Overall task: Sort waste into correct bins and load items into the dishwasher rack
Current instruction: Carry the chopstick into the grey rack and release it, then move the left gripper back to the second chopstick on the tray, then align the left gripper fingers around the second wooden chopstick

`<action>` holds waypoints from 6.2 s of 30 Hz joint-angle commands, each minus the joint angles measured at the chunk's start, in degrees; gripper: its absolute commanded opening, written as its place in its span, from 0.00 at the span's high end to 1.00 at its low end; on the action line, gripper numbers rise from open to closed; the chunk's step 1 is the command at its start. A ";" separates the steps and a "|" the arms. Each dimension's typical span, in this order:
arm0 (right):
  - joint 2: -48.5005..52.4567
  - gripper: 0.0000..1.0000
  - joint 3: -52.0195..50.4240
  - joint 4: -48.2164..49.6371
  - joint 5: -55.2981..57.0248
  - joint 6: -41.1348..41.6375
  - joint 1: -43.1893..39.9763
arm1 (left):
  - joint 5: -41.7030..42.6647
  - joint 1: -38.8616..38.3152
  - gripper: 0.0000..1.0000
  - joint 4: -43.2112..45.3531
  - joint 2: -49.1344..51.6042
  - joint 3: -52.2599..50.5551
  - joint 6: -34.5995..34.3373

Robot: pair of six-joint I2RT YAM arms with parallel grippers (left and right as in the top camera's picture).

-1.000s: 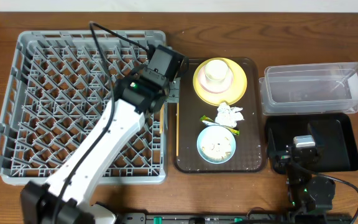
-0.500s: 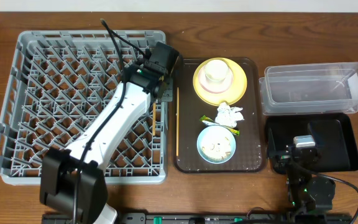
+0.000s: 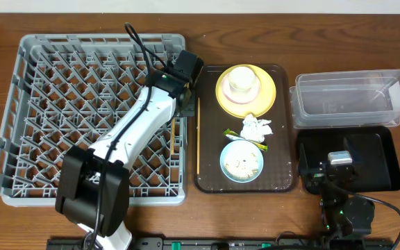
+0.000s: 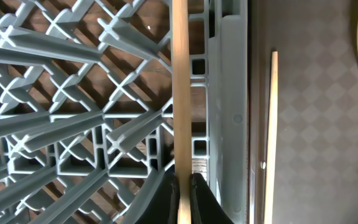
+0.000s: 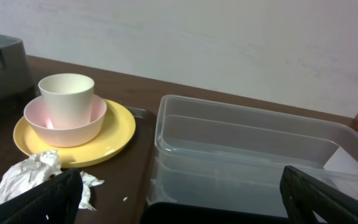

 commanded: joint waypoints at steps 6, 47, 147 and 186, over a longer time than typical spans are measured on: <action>-0.31 0.01 -0.07 -0.24 -0.09 -0.61 -0.44 | -0.17 0.09 0.84 -0.22 0.39 -0.35 0.44; -0.31 0.01 -0.07 -0.24 -0.09 -0.61 -0.44 | 14.38 -7.74 0.72 -10.16 -14.71 -2.64 -10.29; -0.31 0.01 -0.07 -0.24 -0.09 -0.61 -0.44 | -14.91 -19.28 0.94 13.68 0.11 -15.82 -14.16; -0.31 0.01 -0.07 -0.24 -0.09 -0.61 -0.44 | -17.29 -19.54 0.94 15.96 6.36 -15.32 -15.87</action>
